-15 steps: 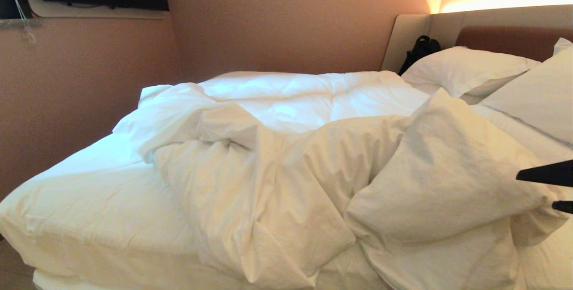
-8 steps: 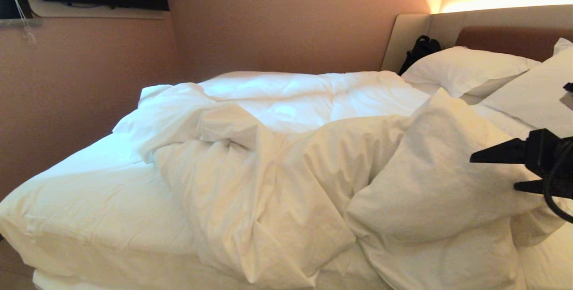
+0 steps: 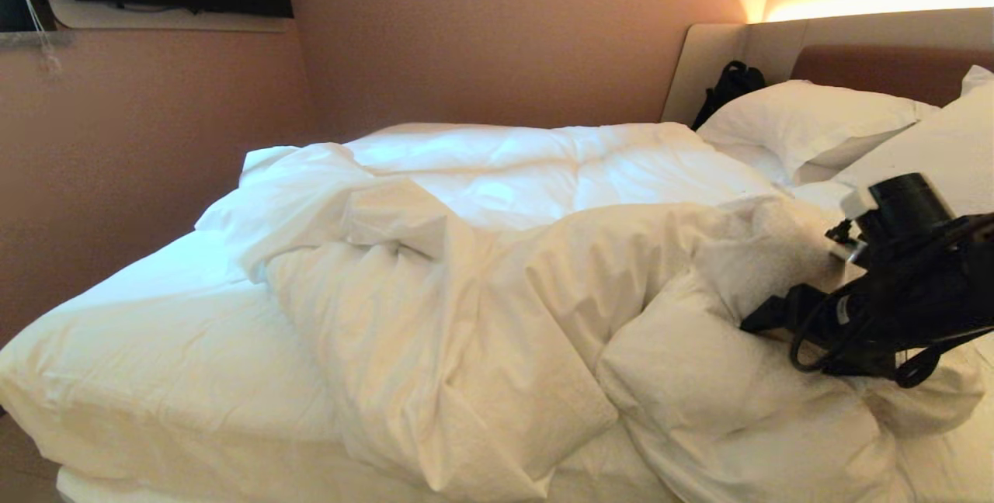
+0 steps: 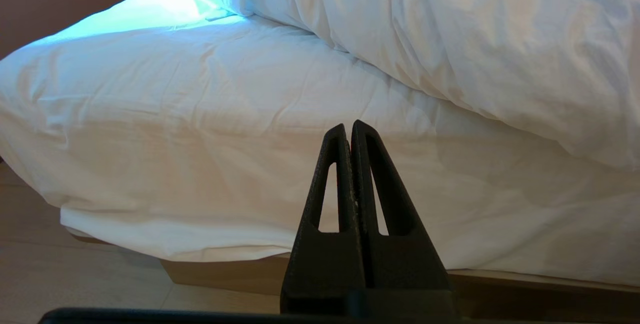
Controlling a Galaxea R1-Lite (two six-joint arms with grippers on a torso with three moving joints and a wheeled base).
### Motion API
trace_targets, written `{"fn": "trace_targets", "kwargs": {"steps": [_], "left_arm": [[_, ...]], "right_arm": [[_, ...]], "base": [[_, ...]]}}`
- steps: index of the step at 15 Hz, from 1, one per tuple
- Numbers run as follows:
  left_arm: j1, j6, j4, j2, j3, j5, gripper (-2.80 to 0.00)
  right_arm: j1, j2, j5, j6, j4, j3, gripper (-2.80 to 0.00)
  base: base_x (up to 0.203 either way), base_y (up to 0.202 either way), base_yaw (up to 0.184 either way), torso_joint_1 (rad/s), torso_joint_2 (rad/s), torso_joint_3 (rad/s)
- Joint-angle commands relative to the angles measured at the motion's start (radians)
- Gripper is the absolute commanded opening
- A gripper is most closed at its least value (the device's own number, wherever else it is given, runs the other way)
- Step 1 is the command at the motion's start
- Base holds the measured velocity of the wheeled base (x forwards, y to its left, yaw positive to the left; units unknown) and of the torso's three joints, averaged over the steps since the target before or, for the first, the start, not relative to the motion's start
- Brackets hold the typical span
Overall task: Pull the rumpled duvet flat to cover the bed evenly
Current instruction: Hold the folded corner of the quilt
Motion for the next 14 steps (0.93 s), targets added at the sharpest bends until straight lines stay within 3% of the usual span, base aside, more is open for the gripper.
{"fn": "trace_targets", "kwargs": {"steps": [1,5,7,14], "left_arm": [[0.0,0.0,0.0,0.001,0.0,0.0,-2.8],[0.0,0.0,0.0,0.001,0.0,0.0,-2.8],[0.0,0.0,0.0,0.001,0.0,0.0,-2.8],[0.0,0.0,0.0,0.001,0.0,0.0,-2.8]], "right_arm": [[-0.03,0.098,0.082,0.006,-0.268,0.034,0.0],[-0.15,0.23,0.296,0.017,-0.382,0.051,0.0],[-0.158,0.259,0.384,0.032,-0.417,0.06,0.0],[-0.158,0.3,0.395,0.031,-0.578,0.136,0.0]], "base": [[0.0,0.0,0.0,0.0,0.0,0.0],[0.0,0.0,0.0,0.0,0.0,0.0],[0.0,0.0,0.0,0.0,0.0,0.0],[0.0,0.0,0.0,0.0,0.0,0.0]]}}
